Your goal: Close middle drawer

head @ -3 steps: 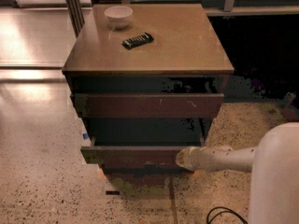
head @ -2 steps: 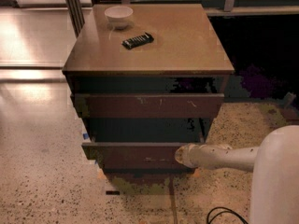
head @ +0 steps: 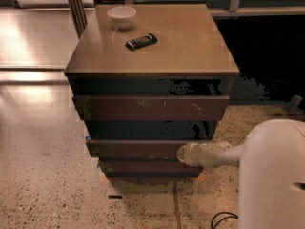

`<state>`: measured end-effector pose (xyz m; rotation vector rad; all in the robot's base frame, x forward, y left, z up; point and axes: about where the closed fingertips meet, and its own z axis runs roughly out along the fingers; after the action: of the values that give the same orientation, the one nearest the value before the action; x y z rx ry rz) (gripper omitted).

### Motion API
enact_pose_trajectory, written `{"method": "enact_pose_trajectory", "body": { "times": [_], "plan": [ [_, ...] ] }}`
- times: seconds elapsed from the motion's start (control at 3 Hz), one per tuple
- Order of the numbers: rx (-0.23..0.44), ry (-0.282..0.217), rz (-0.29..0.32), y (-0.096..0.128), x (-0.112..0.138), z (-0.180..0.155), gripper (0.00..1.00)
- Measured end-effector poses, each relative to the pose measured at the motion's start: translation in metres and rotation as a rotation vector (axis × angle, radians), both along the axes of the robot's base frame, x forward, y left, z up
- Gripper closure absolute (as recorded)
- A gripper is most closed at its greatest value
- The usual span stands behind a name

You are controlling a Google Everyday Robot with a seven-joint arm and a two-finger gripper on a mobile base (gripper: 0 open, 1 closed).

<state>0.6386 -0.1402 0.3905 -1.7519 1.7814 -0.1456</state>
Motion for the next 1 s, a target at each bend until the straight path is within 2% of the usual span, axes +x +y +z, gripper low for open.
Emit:
{"method": "enact_pose_trajectory", "body": {
  "times": [0.33, 1.0],
  "plan": [
    [-0.032, -0.019, 0.004, -0.0025, 0.0184, 0.0029, 1.00],
    [-0.017, -0.033, 0.014, 0.0016, 0.0275, 0.0053, 1.00]
  ]
}}
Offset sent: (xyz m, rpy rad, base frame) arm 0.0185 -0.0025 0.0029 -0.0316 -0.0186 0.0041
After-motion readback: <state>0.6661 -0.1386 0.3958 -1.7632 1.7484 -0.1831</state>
